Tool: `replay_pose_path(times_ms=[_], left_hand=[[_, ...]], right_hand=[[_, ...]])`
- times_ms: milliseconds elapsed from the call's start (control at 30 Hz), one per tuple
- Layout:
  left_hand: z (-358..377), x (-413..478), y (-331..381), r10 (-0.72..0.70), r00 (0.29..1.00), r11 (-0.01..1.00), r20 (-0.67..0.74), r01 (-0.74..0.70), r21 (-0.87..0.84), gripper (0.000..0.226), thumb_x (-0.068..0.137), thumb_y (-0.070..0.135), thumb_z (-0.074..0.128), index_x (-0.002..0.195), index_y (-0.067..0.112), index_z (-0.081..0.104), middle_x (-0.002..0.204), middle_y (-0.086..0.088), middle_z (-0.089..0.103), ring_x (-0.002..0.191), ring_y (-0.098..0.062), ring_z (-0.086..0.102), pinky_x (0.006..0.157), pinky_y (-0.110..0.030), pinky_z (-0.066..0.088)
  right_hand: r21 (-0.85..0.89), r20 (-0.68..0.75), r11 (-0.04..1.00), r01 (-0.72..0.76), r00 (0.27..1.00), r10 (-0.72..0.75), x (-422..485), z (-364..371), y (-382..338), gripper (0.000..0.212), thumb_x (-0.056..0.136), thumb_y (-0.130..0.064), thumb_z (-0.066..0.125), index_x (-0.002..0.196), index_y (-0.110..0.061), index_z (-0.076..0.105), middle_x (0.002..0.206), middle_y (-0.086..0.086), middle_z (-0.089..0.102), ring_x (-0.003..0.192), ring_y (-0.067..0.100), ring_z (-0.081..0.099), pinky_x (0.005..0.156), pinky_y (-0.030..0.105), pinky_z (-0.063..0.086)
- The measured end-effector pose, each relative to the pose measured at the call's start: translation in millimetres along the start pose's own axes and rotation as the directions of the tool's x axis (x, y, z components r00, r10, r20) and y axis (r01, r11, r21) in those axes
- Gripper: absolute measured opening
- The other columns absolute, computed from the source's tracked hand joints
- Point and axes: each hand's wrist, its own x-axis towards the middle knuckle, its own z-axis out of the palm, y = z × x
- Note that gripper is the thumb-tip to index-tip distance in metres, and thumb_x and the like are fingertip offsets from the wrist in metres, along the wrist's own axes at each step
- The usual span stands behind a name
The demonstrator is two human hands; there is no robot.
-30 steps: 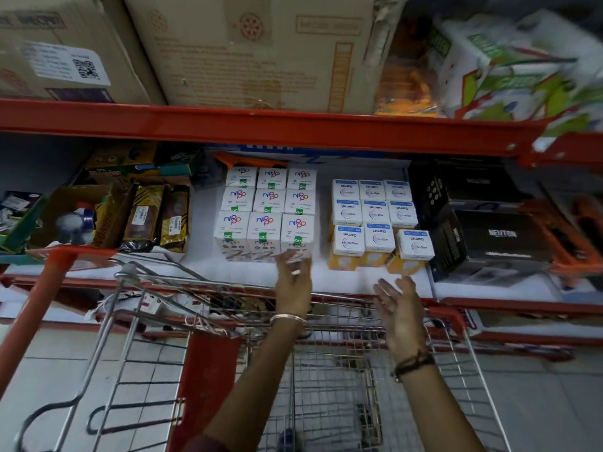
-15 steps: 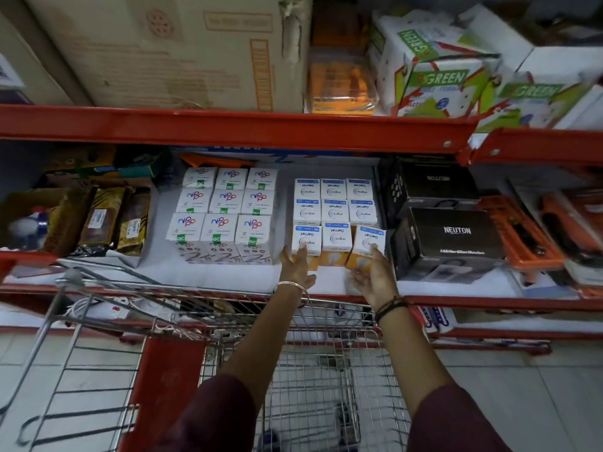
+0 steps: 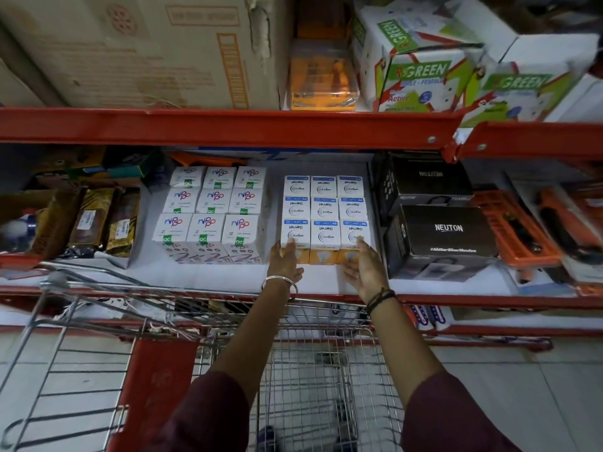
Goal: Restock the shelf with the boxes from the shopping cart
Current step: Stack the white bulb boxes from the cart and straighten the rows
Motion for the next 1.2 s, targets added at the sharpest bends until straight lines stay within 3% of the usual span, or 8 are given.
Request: replay_pose_path(times_ms=[133,267,367,467,633,733,1000,1200], left_hand=[[5,-26,-3,0.091,0.983,0.987,-0.162,-0.067,0.146,0.056,0.089,0.049,0.045,0.132,0.014,0.032,0.117,-0.016,0.056,0.083,-0.033,0.062,0.068,-0.037,0.051],[26,-76,-19,0.623,0.759,0.740,-0.190,-0.494,0.457,0.043,0.088,0.041,0.050,0.120,0.014,0.041,0.111,-0.012,0.053,0.097,-0.027,0.055,0.077,-0.037,0.048],[56,-91,-23,0.754,0.642,0.514,0.138,-0.708,0.485,0.045,0.088,0.040,0.045,0.123,0.013,0.043,0.117,-0.009,0.049,0.105,-0.020,0.048,0.090,-0.031,0.044],[91,-93,-20,0.752,0.500,0.234,0.430,-0.812,0.535,0.050,0.089,0.036,0.047,0.132,0.011,0.039,0.134,-0.014,0.045,0.125,-0.024,0.040,0.106,-0.036,0.036],[150,-75,-23,0.592,0.451,-0.121,0.668,-0.770,0.627,0.078,0.082,0.033,0.059,0.145,0.017,0.016,0.157,-0.010,0.017,0.144,-0.029,0.014,0.114,-0.047,0.023],[170,-58,-29,0.580,0.458,-0.315,0.674,-0.637,0.704,0.084,0.075,0.038,0.067,0.144,0.019,0.023,0.154,-0.006,0.028,0.141,-0.026,0.027,0.109,-0.046,0.034],[187,-35,-23,0.606,0.484,-0.412,0.631,-0.487,0.770,0.089,0.065,0.028,0.078,0.140,0.024,0.031,0.147,-0.006,0.041,0.134,-0.025,0.041,0.103,-0.042,0.042],[188,-39,-27,0.586,0.539,-0.345,0.605,-0.509,0.789,0.088,0.071,0.021,0.071,0.144,0.024,0.021,0.152,-0.007,0.032,0.139,-0.027,0.032,0.107,-0.047,0.036]], right_hand=[[-0.110,0.002,0.993,0.037,0.999,-0.037,-16,-11,-1,0.067,0.083,-0.061,0.052,0.132,-0.016,0.049,0.115,0.008,0.067,0.092,0.018,0.065,0.070,0.030,0.052],[-0.193,-0.040,0.936,0.294,0.951,-0.307,-63,-44,-7,0.050,0.088,-0.038,0.059,0.132,-0.017,0.047,0.121,0.008,0.064,0.096,0.017,0.064,0.081,0.033,0.054],[-0.457,-0.026,0.663,0.593,0.736,-0.676,-88,-86,-20,0.041,0.090,-0.025,0.060,0.127,-0.013,0.052,0.118,0.007,0.064,0.098,0.013,0.061,0.081,0.023,0.050],[-0.730,0.082,0.328,0.600,0.553,-0.829,-73,-133,-36,0.048,0.090,-0.025,0.060,0.134,-0.012,0.046,0.133,0.016,0.055,0.119,0.028,0.053,0.097,0.045,0.047],[-0.892,0.358,-0.099,0.442,0.554,-0.751,-22,-188,-66,0.090,0.080,-0.040,0.069,0.149,-0.011,0.019,0.160,0.012,0.014,0.147,0.026,0.006,0.116,0.052,0.013],[-0.896,0.433,-0.250,0.367,0.601,-0.672,3,-198,-71,0.102,0.074,-0.042,0.073,0.151,-0.017,0.011,0.160,0.008,0.006,0.147,0.023,-0.003,0.117,0.049,0.007],[-0.860,0.509,-0.336,0.383,0.628,-0.589,36,-198,-91,0.099,0.074,-0.023,0.076,0.149,-0.020,0.012,0.160,0.007,0.015,0.147,0.030,0.008,0.117,0.049,0.015],[-0.839,0.543,-0.358,0.409,0.614,-0.573,36,-199,-90,0.094,0.075,-0.026,0.074,0.149,-0.020,0.016,0.159,0.006,0.018,0.146,0.030,0.012,0.117,0.050,0.018]])
